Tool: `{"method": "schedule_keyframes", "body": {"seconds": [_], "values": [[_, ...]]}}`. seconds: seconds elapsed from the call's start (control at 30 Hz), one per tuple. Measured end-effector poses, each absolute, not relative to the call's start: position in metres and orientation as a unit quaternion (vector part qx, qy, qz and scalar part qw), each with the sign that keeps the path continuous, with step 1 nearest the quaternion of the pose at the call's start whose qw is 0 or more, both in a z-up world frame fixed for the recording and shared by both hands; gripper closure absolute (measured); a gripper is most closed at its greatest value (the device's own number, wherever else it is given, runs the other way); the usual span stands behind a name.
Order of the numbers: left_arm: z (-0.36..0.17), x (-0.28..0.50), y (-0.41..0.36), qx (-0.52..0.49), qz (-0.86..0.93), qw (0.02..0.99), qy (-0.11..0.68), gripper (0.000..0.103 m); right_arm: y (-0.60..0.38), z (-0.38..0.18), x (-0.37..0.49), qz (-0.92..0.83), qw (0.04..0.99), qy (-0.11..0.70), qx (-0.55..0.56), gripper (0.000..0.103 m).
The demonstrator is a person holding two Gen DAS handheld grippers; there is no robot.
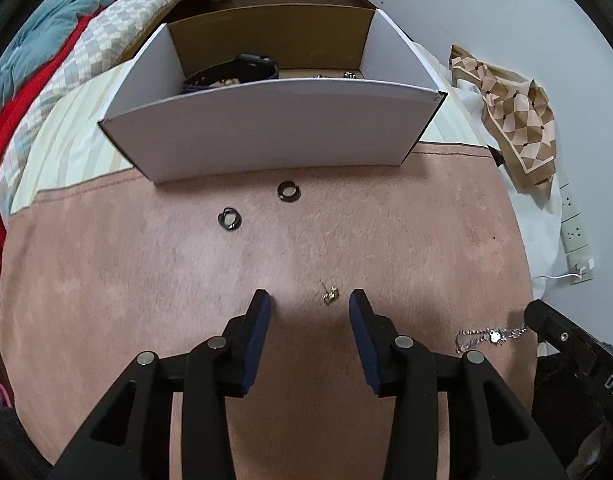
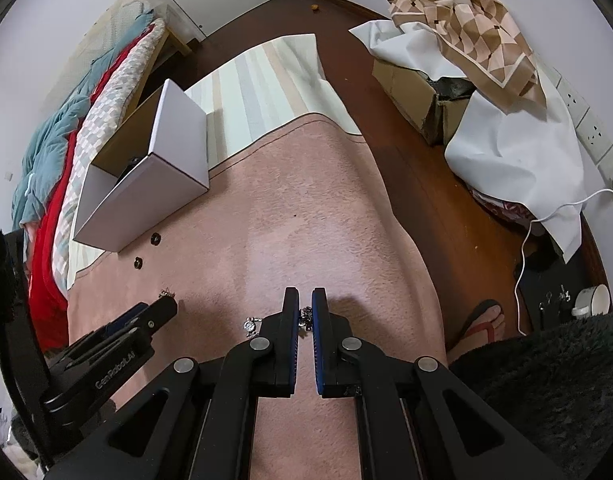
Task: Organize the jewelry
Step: 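Grasp the small silver earring with the left gripper while the right gripper holds the bracelet, then carry both held silver pieces into the white box and open both grippers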
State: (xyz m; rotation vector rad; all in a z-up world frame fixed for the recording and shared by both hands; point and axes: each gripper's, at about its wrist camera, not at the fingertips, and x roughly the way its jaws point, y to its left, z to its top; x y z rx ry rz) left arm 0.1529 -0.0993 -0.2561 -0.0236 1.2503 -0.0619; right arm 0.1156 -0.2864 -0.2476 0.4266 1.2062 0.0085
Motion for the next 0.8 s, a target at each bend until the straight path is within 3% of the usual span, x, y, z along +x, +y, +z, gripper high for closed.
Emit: {"method": "schedule_keyframes", "body": {"seconds": [0.1,0.2,0.47,0.8], "values": [[-0.258,0.153,-0.102,0.005,-0.026,0.814,0.581,0.068,-0.288,-0.248,0.117,0.001,0.802,0.563,0.200,0.097],[-0.258,0.152,-0.106,0.022,-0.033,0.817,0.575,0.097,-0.289,-0.247,0.119,0.000,0.803,0.561,0.202,0.097],[-0.242,0.144,-0.095,0.014,-0.045,0.825,0.563,0.098,-0.287,-0.240,0.123,0.003,0.806,0.555,0.203,0.097],[-0.172,0.138,-0.048,-0.031,-0.039,0.853,0.520,0.098,-0.274,-0.184,0.126,0.048,0.828,0.521,0.204,0.097]]}}
